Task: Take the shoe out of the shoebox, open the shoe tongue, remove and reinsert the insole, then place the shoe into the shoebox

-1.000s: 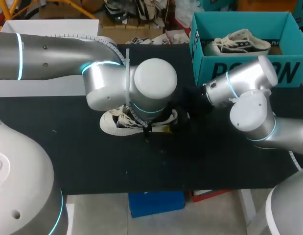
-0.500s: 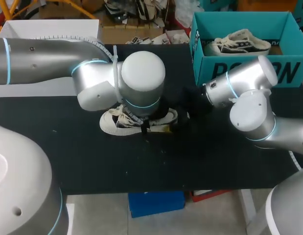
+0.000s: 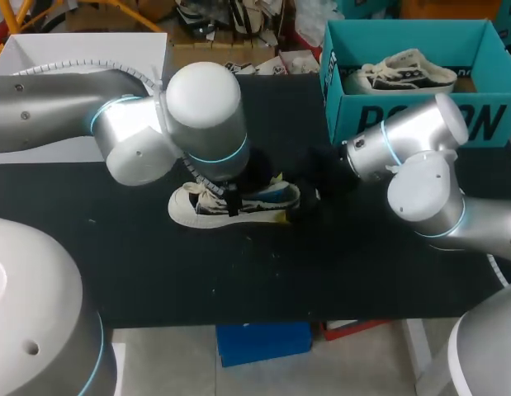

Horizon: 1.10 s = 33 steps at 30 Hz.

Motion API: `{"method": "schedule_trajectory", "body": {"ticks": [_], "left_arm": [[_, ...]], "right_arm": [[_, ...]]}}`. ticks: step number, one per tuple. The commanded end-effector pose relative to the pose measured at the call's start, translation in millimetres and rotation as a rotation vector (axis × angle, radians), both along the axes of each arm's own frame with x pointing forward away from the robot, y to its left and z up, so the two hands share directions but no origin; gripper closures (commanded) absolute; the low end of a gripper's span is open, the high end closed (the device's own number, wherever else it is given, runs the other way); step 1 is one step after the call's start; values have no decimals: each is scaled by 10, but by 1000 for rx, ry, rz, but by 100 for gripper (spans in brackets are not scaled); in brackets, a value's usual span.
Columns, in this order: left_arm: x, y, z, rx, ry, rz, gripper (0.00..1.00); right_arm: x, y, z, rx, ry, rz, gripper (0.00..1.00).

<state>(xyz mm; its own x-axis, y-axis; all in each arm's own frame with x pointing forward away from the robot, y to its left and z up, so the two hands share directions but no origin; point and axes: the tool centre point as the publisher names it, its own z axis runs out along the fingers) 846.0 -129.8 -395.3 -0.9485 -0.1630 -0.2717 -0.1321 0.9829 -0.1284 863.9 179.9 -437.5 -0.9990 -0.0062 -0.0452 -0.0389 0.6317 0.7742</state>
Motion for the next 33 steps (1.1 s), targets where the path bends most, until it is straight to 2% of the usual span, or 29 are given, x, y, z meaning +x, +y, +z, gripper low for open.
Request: {"method": "schedule_trajectory", "body": {"ticks": [1,12,21,23,24,25,26,27,28,29,33], "left_arm": [[-31,72,34,-49,-10,-19,100],[-71,-192,74,-72,-21,-83,100],[-81,-413,-80,-38,3,-128,100],[-59,-450,-130,-27,1,-128,75],[-51,-460,-142,-26,1,-128,73],[-47,-466,-151,-12,-11,-122,77],[-38,-478,-167,-6,-17,-122,76],[-17,-489,-180,-7,-18,-121,71],[-13,-489,-181,-6,-33,-114,57],[-10,-488,-179,1,-54,-108,49],[-3,-494,-171,19,-105,-104,46]], "right_arm": [[-2,-24,-10,-2,0,-1,100],[-2,-24,-10,-2,0,-1,100],[-2,-24,-10,-2,0,-1,100],[-2,-24,-10,-2,0,-1,100],[-2,-24,-10,-2,0,-1,100],[-2,-24,-10,-2,0,-1,100],[-2,-24,-10,-2,0,-1,100],[-2,-24,-10,-2,0,-1,100],[-2,-24,-10,-2,0,-1,100],[-2,-24,-10,-2,0,-1,100],[-2,-24,-10,-2,0,-1,100]]}}
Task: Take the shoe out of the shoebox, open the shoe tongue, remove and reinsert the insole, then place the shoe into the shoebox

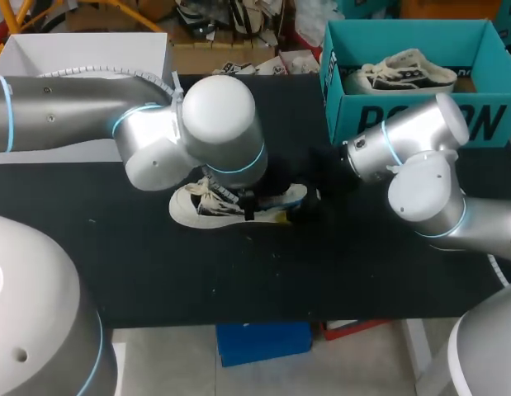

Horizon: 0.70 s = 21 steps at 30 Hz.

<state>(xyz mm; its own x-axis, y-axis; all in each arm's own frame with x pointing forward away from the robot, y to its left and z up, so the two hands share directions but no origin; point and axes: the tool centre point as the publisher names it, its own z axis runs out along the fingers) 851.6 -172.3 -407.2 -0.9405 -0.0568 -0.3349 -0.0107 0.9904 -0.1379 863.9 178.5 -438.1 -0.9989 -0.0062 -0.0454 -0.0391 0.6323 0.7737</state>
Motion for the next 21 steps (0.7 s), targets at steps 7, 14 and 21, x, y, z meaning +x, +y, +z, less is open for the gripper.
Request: {"method": "schedule_trajectory", "body": {"ticks": [7,14,21], "left_arm": [[-52,-140,-35,23,-86,-8,50],[-37,-258,-3,2,-108,-45,57],[1,-390,10,-8,-117,-71,64]], "right_arm": [[-2,-9,-4,-1,0,-1,100],[-2,-9,-4,-1,0,-1,100],[-2,-9,-4,-1,0,-1,100]]}}
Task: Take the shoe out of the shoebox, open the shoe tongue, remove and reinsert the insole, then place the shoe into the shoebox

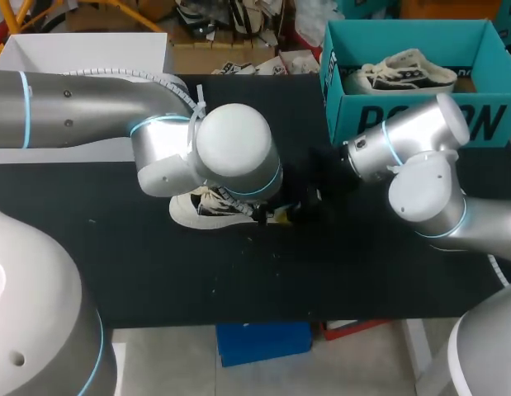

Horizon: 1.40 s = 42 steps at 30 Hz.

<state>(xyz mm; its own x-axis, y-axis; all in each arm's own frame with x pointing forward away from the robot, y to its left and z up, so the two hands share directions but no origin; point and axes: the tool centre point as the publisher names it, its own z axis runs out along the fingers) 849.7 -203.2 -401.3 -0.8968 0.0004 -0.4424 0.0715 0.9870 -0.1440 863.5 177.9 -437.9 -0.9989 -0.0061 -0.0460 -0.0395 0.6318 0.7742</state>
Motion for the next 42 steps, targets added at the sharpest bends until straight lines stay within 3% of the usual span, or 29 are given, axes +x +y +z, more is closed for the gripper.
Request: {"method": "schedule_trajectory", "body": {"ticks": [1,6,7,8,15,21,26,36,42], "left_arm": [[25,-100,-48,1,0,-7,65],[42,-158,-31,-6,-3,-15,71],[48,-165,-29,-7,-2,-14,82],[55,-169,-27,-7,1,-10,100],[-24,-70,37,-12,16,-12,100],[-264,80,205,-75,49,-40,100],[-452,147,477,-172,81,-81,100],[-745,16,1096,-389,186,-191,100],[-846,-93,1588,-595,298,-295,100]], "right_arm": [[1,-3,-6,-2,1,-1,100],[1,-3,-6,-2,1,-1,100],[1,-3,-6,-2,1,-1,100],[1,-3,-6,-2,1,-1,100],[1,-3,-6,-2,1,-1,100],[1,-3,-6,-2,1,-1,100],[1,-3,-6,-2,1,-1,100],[1,-3,-6,-2,1,-1,100],[1,-3,-6,-2,1,-1,100]]}}
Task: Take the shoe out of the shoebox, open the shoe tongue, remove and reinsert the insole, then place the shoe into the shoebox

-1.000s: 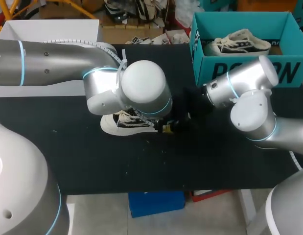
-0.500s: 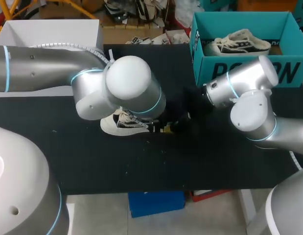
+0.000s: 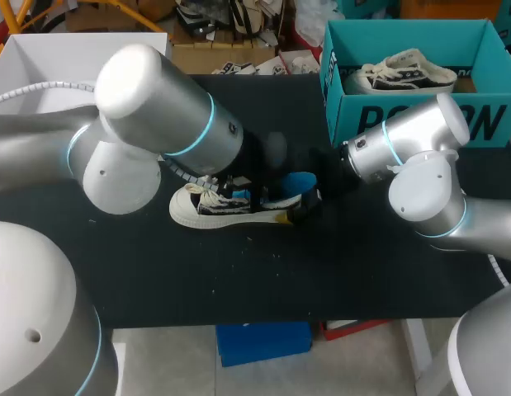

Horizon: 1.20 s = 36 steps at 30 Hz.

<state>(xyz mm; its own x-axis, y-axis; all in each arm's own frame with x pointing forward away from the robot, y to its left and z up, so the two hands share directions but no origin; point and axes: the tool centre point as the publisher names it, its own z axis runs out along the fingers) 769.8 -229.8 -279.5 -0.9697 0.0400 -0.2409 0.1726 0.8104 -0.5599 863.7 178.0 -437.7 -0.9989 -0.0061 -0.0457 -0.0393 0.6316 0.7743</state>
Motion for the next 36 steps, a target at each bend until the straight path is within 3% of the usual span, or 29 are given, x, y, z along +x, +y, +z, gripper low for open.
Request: {"method": "schedule_trajectory", "body": {"ticks": [1,11,14,32,36], "left_arm": [[-55,157,454,-204,84,-105,100],[-9,161,1282,-544,248,-215,100],[31,177,1455,-537,305,-214,100],[31,177,1455,-537,305,-214,100],[-26,219,1540,-595,421,-82,100]], "right_arm": [[0,-4,-8,-2,1,-1,100],[0,-4,-8,-2,1,-1,100],[0,-4,-8,-2,1,-1,100],[0,-4,-8,-2,1,-1,100],[0,-4,-8,-2,1,-1,100]]}}
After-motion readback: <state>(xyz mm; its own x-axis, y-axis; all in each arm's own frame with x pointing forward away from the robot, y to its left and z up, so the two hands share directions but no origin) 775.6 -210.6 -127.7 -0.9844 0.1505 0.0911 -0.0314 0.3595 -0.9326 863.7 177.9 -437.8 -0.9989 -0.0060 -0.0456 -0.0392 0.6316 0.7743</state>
